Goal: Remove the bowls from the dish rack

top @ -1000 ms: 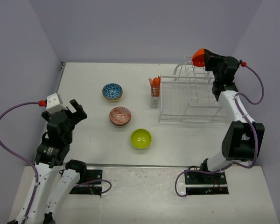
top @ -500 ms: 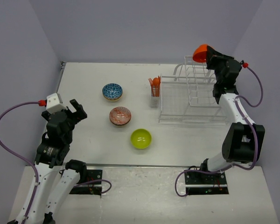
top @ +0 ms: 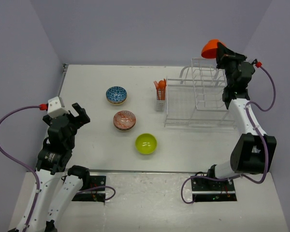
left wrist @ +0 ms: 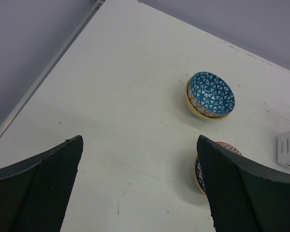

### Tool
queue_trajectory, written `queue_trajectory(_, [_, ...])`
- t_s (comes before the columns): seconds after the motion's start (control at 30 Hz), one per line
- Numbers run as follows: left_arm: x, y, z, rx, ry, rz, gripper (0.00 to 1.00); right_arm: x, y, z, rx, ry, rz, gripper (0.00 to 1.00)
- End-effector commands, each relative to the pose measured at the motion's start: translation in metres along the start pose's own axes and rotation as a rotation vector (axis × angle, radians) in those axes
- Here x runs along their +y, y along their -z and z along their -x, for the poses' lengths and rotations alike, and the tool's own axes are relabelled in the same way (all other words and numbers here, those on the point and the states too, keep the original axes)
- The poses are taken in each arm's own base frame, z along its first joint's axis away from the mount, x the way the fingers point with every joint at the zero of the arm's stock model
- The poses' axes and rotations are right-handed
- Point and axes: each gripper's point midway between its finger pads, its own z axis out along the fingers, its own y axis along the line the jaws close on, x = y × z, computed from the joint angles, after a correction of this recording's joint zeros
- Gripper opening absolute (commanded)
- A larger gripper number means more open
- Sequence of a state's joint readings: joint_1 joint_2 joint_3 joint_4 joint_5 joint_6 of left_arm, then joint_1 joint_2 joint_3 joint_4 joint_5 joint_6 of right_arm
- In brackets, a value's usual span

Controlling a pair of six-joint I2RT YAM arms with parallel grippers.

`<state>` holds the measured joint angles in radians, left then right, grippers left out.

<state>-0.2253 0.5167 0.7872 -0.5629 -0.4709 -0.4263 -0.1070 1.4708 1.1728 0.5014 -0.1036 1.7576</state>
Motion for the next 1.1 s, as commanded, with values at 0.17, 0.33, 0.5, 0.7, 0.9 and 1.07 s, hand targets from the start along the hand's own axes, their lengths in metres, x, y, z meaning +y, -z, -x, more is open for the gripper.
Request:
queue_trajectory(0.17, [-0.005,0.001,0.007,-0.031,0.001,-0.027,1.00,0.061,0.024,-0.020,0.095,-0.023,0.175,0.00])
queue_trajectory(0.33, [-0.005,0.001,0.007,-0.032,0.002,-0.027,1.00,0.079,0.040,-0.032,0.142,-0.008,0.221,0.00])
queue_trajectory(0.5, [-0.005,0.002,0.007,-0.034,0.002,-0.033,1.00,0.097,0.061,-0.058,0.275,0.031,0.271,0.00])
queue_trajectory(0.7, [-0.005,0.003,0.008,-0.039,0.005,-0.035,1.00,0.123,0.095,-0.078,0.347,0.112,0.349,0.00])
queue_trajectory(0.9, [-0.004,0.003,0.008,-0.042,0.006,-0.031,1.00,0.145,0.131,-0.109,0.439,0.264,0.389,0.00])
queue_trajectory(1.07, [-0.002,0.002,0.007,-0.038,0.003,-0.016,1.00,0.157,0.168,-0.158,0.589,0.540,0.376,0.00])
